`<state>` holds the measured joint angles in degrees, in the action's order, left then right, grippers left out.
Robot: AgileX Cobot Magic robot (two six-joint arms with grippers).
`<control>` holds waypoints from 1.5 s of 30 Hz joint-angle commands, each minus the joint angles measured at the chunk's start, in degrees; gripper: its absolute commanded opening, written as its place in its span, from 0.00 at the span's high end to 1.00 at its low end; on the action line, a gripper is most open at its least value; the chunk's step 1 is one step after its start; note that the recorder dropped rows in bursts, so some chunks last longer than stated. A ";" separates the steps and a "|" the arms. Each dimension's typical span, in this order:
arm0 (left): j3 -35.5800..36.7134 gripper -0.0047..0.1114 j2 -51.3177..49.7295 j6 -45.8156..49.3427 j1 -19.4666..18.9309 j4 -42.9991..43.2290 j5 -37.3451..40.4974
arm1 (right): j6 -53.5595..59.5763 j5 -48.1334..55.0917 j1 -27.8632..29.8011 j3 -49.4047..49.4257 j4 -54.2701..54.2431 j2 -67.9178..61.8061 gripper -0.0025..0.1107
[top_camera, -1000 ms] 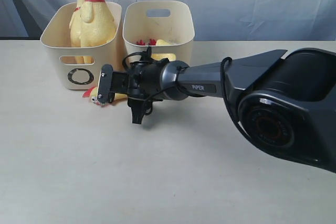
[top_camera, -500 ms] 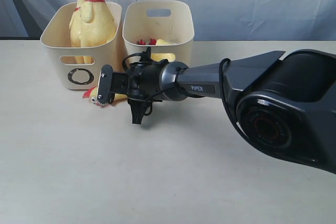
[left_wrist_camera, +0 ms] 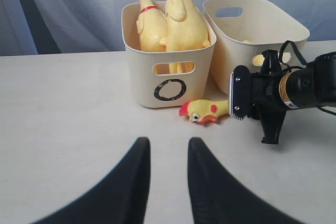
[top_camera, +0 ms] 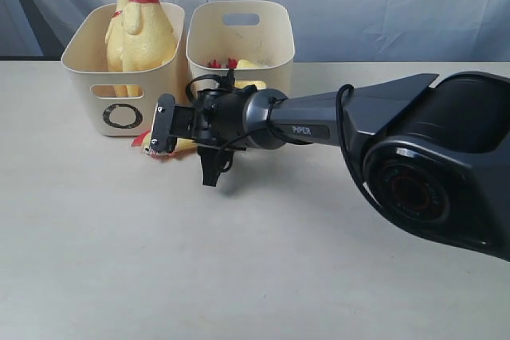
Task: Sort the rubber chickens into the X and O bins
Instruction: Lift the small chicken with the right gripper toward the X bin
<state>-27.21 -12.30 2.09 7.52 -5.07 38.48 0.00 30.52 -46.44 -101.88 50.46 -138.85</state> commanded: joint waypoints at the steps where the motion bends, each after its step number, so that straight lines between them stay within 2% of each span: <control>1: 0.17 0.75 0.33 0.05 0.03 0.21 -0.38 | 0.32 2.41 -0.52 -0.09 -1.33 2.64 0.99; 11: 0.17 0.75 0.33 0.05 0.03 0.21 -0.38 | 13.39 8.72 -4.05 -0.09 -15.06 7.79 0.99; 15: 0.17 0.75 0.33 0.05 0.03 0.21 -0.38 | 14.64 10.90 -4.68 -0.09 -26.95 11.65 0.99; 20: 0.17 0.75 0.33 0.05 0.03 0.21 -0.38 | 14.66 10.10 -4.68 -0.09 -32.96 15.35 0.99; 24: 0.17 0.75 0.33 0.05 0.03 0.21 -0.38 | 13.54 5.80 -4.18 -0.09 -37.31 19.64 0.99; 28: 0.17 0.75 0.33 0.05 0.03 0.21 -0.38 | 6.85 0.15 -2.85 -0.09 -37.60 21.87 0.99; 45: 0.17 0.75 0.33 0.05 0.03 0.21 -0.38 | -4.79 -15.36 4.15 -0.09 -42.18 22.34 0.99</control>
<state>-27.21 -12.30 2.09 7.52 -5.07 38.48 -3.06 19.35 -43.51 -101.88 9.63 -117.32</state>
